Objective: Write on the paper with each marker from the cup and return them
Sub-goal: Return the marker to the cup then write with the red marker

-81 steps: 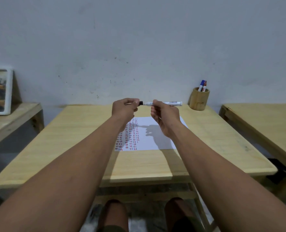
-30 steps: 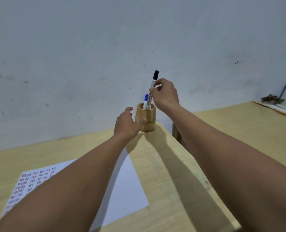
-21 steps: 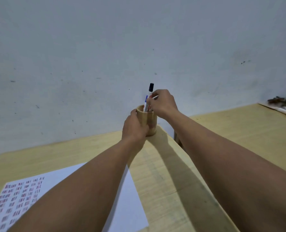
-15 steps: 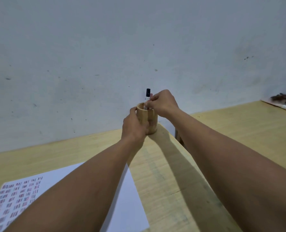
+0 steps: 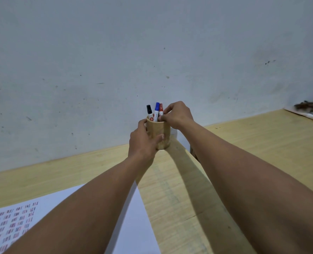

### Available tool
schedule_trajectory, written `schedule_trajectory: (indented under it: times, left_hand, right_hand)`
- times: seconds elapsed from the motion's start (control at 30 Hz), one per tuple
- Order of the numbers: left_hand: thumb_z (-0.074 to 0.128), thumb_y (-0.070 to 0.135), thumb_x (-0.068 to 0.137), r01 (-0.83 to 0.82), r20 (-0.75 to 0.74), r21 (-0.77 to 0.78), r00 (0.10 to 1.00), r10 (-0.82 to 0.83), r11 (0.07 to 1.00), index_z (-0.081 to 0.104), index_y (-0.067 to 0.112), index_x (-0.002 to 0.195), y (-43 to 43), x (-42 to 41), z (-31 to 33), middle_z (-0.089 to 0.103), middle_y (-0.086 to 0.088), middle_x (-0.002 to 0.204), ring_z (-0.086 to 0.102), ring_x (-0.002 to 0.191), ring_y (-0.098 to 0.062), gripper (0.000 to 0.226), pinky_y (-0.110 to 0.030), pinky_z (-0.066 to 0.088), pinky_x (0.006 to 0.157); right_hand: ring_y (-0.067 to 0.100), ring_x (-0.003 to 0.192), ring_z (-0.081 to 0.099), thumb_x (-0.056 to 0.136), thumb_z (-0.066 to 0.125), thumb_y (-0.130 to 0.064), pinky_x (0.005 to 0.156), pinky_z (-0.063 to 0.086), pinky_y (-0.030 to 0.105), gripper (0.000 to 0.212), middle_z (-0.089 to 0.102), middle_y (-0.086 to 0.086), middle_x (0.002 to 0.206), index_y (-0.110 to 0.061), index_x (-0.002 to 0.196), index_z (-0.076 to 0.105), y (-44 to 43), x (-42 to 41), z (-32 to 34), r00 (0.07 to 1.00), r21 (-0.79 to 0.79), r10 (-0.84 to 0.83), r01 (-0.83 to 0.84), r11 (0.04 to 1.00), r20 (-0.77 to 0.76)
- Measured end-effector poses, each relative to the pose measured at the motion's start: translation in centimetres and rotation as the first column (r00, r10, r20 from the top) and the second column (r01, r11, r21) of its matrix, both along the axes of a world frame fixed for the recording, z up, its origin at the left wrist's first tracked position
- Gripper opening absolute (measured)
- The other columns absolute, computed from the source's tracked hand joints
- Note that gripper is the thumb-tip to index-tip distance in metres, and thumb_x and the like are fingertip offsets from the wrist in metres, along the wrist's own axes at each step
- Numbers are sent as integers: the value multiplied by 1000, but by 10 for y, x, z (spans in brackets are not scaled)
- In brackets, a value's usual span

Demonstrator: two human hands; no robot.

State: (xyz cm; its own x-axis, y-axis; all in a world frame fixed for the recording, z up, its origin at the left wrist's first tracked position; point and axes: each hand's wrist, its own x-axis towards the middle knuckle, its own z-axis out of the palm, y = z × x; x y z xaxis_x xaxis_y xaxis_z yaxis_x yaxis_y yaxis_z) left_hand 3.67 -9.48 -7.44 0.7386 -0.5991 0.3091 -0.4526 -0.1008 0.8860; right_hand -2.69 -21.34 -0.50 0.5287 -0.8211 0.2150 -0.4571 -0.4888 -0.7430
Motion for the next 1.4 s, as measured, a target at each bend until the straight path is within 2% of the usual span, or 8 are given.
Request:
schedule_trajectory:
  times: [0.33, 0.63, 0.8, 0.97, 1.07, 1.17, 1.3, 1.4]
  left_hand:
    - [85, 25, 79, -23, 19, 9, 1000, 23, 1000, 55, 16, 137, 1, -2, 0, 66, -1, 126, 63, 112, -18, 66, -29, 54, 88]
    - [81, 26, 82, -52, 46, 79, 998, 48, 996, 57, 14, 132, 1, -6, 4, 66, 2, 115, 62, 97, -14, 56, -23, 45, 77]
    - [82, 33, 80, -104, 85, 158, 992, 92, 982, 47, 10, 144, 12, -12, 18, 61, -10, 136, 59, 122, -30, 77, -36, 50, 94]
    - [72, 21, 91, -176, 94, 134, 982, 164, 975, 40, 12, 151, 48, -17, 48, 53, -13, 145, 52, 132, -30, 69, -40, 46, 106]
    - [59, 14, 96, -213, 90, 48, 974, 208, 976, 46, 13, 147, 80, -19, 72, 58, -8, 139, 57, 123, -23, 53, -31, 49, 98]
    - [47, 13, 97, -263, 50, -62, 963, 266, 963, 56, 17, 138, 117, -24, 95, 64, 2, 119, 59, 98, -14, 42, -2, 42, 67]
    - [54, 19, 92, -192, -126, -204, 978, 168, 960, 67, 24, 126, 168, -26, 113, 73, 0, 99, 73, 86, -18, 37, -34, 61, 79]
    - [63, 21, 93, -99, -178, -216, 982, 60, 971, 74, 18, 108, 201, -26, 118, 77, -8, 99, 74, 81, -19, 19, -38, 62, 76]
  right_hand:
    - [22, 85, 69, 84, 78, -20, 72, 57, 34, 12, 73, 3, 94, -14, 94, 78, -4, 12, -6, 998, -2, -51, 51, 999, 29]
    - [22, 86, 67, 86, 70, -14, 76, 54, 36, 9, 67, 2, 84, -16, 82, 63, 10, -13, 18, 961, 94, -28, 2, 996, 275]
    - [11, 65, 60, 89, 70, -18, 57, 42, 25, 14, 66, -1, 87, -15, 100, 62, 29, -29, 43, 934, 62, 32, -59, 996, 357]
    - [17, 83, 67, 96, 65, -21, 72, 53, 31, 17, 65, -5, 87, -15, 112, 64, 63, -41, 67, 915, -9, 130, -137, 991, 382]
    - [16, 79, 65, 98, 64, -23, 72, 54, 34, 18, 68, -1, 92, -15, 114, 67, 93, -49, 75, 912, -56, 214, -208, 976, 349]
    - [15, 71, 60, 97, 65, -20, 70, 53, 35, 14, 68, -1, 88, -15, 109, 70, 125, -55, 74, 911, -98, 306, -291, 952, 275]
    - [17, 72, 58, 96, 67, -18, 78, 56, 42, 13, 68, 1, 89, -16, 107, 73, 166, -57, 68, 908, -110, 385, -371, 922, 163]
    - [11, 67, 56, 96, 67, -16, 78, 53, 40, 17, 68, -1, 91, -15, 111, 74, 195, -58, 65, 891, -127, 444, -431, 893, 94]
